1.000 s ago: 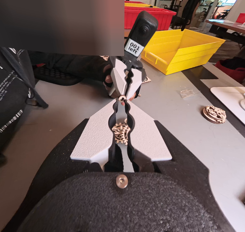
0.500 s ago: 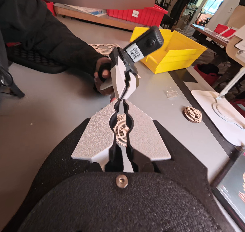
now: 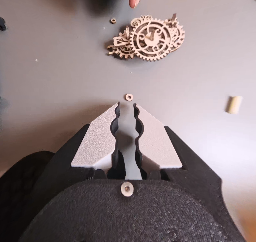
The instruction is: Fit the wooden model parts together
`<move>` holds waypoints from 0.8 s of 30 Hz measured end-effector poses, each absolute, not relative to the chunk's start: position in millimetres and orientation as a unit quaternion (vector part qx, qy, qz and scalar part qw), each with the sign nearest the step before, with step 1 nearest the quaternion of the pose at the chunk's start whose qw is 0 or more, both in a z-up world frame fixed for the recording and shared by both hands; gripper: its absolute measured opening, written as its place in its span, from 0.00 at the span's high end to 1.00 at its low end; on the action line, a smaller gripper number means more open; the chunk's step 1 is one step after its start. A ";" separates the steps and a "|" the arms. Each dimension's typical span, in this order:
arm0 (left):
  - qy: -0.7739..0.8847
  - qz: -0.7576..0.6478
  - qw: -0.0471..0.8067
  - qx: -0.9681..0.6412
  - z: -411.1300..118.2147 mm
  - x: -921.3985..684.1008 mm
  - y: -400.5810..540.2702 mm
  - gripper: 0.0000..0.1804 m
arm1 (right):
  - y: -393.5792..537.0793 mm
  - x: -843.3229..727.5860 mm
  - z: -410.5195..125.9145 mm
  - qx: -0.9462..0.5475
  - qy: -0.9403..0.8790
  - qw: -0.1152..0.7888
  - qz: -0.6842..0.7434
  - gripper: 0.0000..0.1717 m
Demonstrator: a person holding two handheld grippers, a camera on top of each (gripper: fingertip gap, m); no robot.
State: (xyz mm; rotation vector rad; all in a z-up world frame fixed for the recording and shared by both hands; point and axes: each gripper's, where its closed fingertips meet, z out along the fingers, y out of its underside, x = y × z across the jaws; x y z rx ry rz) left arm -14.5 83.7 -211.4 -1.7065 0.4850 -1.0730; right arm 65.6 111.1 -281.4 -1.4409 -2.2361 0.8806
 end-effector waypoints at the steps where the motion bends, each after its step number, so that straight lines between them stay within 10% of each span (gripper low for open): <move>1: 0.201 -0.444 0.508 -0.710 -212.1 -14.2 83.8 0.90 | 107.7 63.5 -284.7 -0.513 -0.786 0.162 0.305 0.89; 24: 0.207 -0.407 0.510 -0.729 -217.4 -16.3 85.2 0.90 | 110.8 51.5 -294.3 -0.652 -0.716 0.186 0.167 0.93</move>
